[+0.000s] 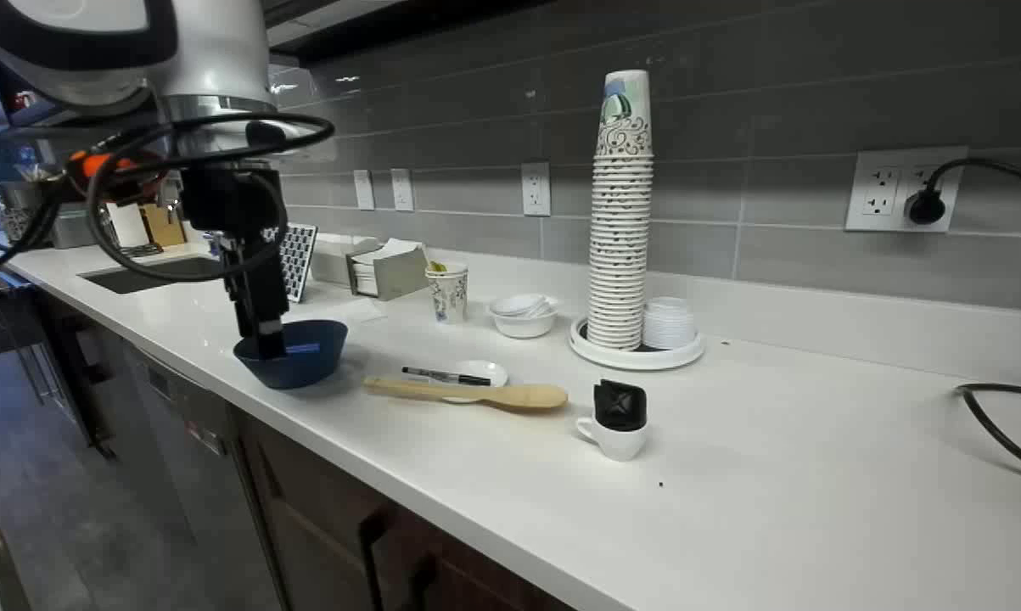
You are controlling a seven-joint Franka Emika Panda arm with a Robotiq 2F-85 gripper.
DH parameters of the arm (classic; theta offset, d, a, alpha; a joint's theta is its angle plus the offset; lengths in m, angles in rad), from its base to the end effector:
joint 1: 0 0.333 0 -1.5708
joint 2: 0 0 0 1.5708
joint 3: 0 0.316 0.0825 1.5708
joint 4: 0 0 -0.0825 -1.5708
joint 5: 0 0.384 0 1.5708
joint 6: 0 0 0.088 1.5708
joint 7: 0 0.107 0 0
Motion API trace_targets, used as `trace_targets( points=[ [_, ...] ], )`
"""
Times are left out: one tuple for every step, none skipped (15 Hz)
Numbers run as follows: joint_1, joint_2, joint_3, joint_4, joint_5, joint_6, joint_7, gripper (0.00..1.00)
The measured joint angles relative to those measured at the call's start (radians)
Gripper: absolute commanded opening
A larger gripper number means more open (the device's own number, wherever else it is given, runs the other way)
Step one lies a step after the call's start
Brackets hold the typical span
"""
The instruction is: Remove the marker from the blue bowl and put it on the plate
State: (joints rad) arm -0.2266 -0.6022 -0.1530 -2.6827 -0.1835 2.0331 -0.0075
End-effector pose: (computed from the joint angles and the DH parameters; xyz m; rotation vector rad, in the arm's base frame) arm 0.3208 -0.1365 0.4115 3.0491 -0.3942 -0.0949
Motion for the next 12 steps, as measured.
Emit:
trace_targets(
  points=[
    [0.0, 0.0, 0.0, 0.0, 0.0, 0.0, 0.0, 1.0],
    [0.0, 0.0, 0.0, 0.0, 0.0, 0.0, 0.0, 1.0],
    [0.0, 0.0, 0.0, 0.0, 0.0, 0.0, 0.0, 1.0],
    [0.0, 0.0, 0.0, 0.0, 0.0, 0.0, 0.0, 1.0],
    [0.0, 0.0, 0.0, 0.0, 0.0, 0.0, 0.0, 1.0],
    [0.0, 0.0, 0.0, 0.0, 0.0, 0.0, 0.0, 1.0],
    [0.0, 0.0, 0.0, 0.0, 0.0, 0.0, 0.0, 1.0],
    [0.0, 0.0, 0.0, 0.0, 0.0, 0.0, 0.0, 1.0],
    [0.0, 0.0, 0.0, 0.0, 0.0, 0.0, 0.0, 1.0],
    [0.0, 0.0, 0.0, 0.0, 0.0, 0.0, 0.0, 1.0],
    [0.003, 0.001, -0.002, 0.0, 0.01, 0.013, 0.0, 1.0],
    [0.008, 0.004, -0.005, 0.003, 0.02, 0.04, 0.002, 1.0]
  ],
)
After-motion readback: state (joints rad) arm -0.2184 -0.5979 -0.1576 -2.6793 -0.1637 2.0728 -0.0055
